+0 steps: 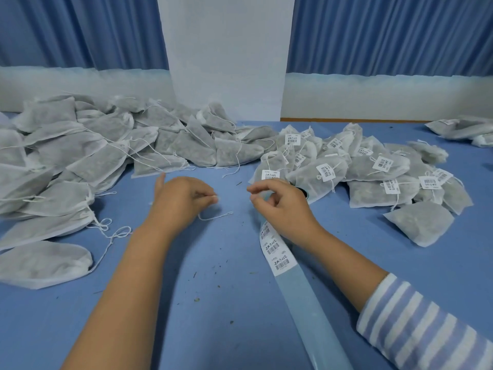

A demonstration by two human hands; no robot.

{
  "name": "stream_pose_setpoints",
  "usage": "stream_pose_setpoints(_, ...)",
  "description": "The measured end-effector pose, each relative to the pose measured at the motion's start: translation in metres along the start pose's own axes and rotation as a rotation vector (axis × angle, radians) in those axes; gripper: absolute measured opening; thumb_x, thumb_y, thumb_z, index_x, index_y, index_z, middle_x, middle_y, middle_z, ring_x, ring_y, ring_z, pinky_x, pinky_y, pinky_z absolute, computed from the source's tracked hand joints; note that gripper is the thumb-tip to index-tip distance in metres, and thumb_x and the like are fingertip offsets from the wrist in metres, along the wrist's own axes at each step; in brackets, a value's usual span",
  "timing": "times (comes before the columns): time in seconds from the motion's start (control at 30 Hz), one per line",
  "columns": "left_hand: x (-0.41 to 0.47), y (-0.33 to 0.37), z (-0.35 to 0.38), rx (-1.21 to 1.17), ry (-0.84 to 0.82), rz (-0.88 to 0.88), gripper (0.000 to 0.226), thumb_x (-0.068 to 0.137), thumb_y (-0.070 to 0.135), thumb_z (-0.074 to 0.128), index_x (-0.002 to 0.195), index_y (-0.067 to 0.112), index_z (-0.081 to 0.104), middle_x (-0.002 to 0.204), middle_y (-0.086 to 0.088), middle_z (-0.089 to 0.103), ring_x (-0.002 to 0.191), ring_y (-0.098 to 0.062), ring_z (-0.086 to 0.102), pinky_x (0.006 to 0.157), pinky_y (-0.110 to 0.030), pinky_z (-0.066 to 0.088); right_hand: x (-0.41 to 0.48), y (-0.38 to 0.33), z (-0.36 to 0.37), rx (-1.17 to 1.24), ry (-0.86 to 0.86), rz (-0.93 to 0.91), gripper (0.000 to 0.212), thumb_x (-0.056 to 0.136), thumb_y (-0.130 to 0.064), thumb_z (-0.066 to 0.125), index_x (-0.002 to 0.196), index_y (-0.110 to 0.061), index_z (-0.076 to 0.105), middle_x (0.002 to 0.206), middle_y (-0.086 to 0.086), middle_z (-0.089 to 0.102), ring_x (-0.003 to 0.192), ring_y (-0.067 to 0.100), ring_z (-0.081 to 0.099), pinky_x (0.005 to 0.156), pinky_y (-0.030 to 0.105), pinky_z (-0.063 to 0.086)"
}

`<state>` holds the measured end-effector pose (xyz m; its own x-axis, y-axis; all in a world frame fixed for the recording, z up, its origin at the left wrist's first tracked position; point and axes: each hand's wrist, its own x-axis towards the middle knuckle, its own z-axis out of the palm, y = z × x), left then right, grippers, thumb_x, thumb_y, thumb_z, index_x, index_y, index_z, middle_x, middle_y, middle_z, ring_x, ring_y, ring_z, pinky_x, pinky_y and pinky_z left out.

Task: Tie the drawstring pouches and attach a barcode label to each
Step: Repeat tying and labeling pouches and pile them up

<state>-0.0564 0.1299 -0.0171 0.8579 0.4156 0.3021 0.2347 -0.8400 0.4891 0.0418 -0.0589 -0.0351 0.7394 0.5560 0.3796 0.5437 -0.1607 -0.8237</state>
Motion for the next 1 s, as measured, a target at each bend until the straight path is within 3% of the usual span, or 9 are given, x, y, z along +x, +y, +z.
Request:
stream_pose_setpoints(0.07,-0.004,0.014,0.001,-0.075,-0.027,0.148,0.009,0.092,0.032,0.068,0.086,0.034,0.075,0.088,0.015,0.069,0.097,-0.004,0.060,0.118,-0.036,-0.006,-0.001,-0.008,0.001,0.233,-0.153,0.122,0.030,0.088,-0.016,0.070,0.116,-0.022,0.063,0.083,-0.012,0.067,0.047,0.008,0.051,0.053,0.022,0.047)
stream_pose_setpoints(0.17,-0.007,0.027,0.002,-0.122,-0.027,0.300,0.014,0.092,0.024,0.069,0.095,0.036,0.075,0.084,0.009,0.068,0.090,-0.009,0.061,0.120,-0.035,0.000,-0.003,-0.018,0.005,0.349,-0.264,0.231,0.051,0.086,-0.016,0.074,0.132,-0.019,0.053,0.122,-0.005,0.063,0.049,0.016,0.058,0.046,0.025,0.051)
stream_pose_setpoints(0.27,-0.009,0.033,0.002,-0.152,0.021,0.372,0.017,0.091,0.019,0.070,0.095,0.035,0.076,0.081,0.008,0.067,0.086,-0.009,0.058,0.120,-0.037,0.009,-0.003,-0.025,0.004,0.449,-0.224,0.289,0.046,0.085,-0.010,0.074,0.127,-0.013,0.055,0.110,0.008,0.067,0.048,0.013,0.058,0.046,0.023,0.050)
stream_pose_setpoints(0.37,-0.010,0.034,0.002,-0.169,0.088,0.407,0.016,0.088,0.018,0.072,0.098,0.028,0.078,0.081,0.002,0.071,0.084,-0.014,0.061,0.120,-0.041,0.016,-0.002,-0.029,-0.001,0.569,-0.200,0.374,0.043,0.084,-0.008,0.075,0.123,-0.007,0.057,0.087,0.007,0.068,0.050,0.009,0.059,0.049,0.019,0.051)
stream_pose_setpoints(0.57,-0.009,0.032,-0.003,-0.135,0.156,0.372,0.009,0.088,0.018,0.073,0.094,0.018,0.079,0.087,0.002,0.074,0.085,-0.013,0.062,0.118,-0.043,0.019,-0.004,-0.032,-0.010,0.427,-0.319,0.406,0.013,0.088,-0.013,0.071,0.098,-0.005,0.070,0.073,0.001,0.071,0.047,0.003,0.055,0.047,0.014,0.046)
stream_pose_setpoints(0.67,-0.012,0.026,-0.012,-0.267,-0.068,0.179,0.006,0.088,0.025,0.073,0.083,0.025,0.076,0.082,0.007,0.073,0.079,-0.002,0.063,0.107,-0.033,0.037,-0.001,-0.032,-0.023,0.351,-0.413,0.340,0.010,0.093,-0.014,0.064,0.092,-0.011,0.073,0.065,-0.005,0.064,0.044,0.004,0.049,0.043,0.014,0.040)
stream_pose_setpoints(0.77,-0.017,0.030,-0.018,-0.562,-0.341,0.039,0.009,0.085,0.027,0.076,0.079,0.021,0.077,0.085,-0.006,0.074,0.075,-0.009,0.065,0.075,-0.023,0.050,0.004,-0.031,-0.031,0.329,-0.245,0.187,0.014,0.096,-0.011,0.060,0.094,-0.010,0.073,0.058,-0.008,0.059,0.043,0.004,0.047,0.042,0.014,0.038)
stream_pose_setpoints(0.87,-0.019,0.042,-0.012,-0.815,-0.344,0.085,0.007,0.083,0.023,0.074,0.079,0.021,0.079,0.090,-0.008,0.076,0.087,-0.011,0.068,0.080,-0.016,0.050,0.004,-0.025,-0.027,0.304,-0.048,0.079,0.011,0.091,-0.009,0.066,0.086,-0.015,0.073,0.056,-0.008,0.058,0.042,0.004,0.048,0.041,0.013,0.038)
stream_pose_setpoints(1.0,-0.015,0.050,-0.003,-0.993,-0.170,0.025,0.013,0.087,0.017,0.070,0.093,0.021,0.081,0.082,0.005,0.076,0.073,-0.005,0.066,0.074,-0.015,0.050,-0.002,-0.013,-0.018,-0.008,0.011,-0.165,0.008,0.090,-0.012,0.068,0.091,-0.013,0.076,0.062,-0.011,0.061,0.052,0.005,0.051,0.054,0.016,0.041)
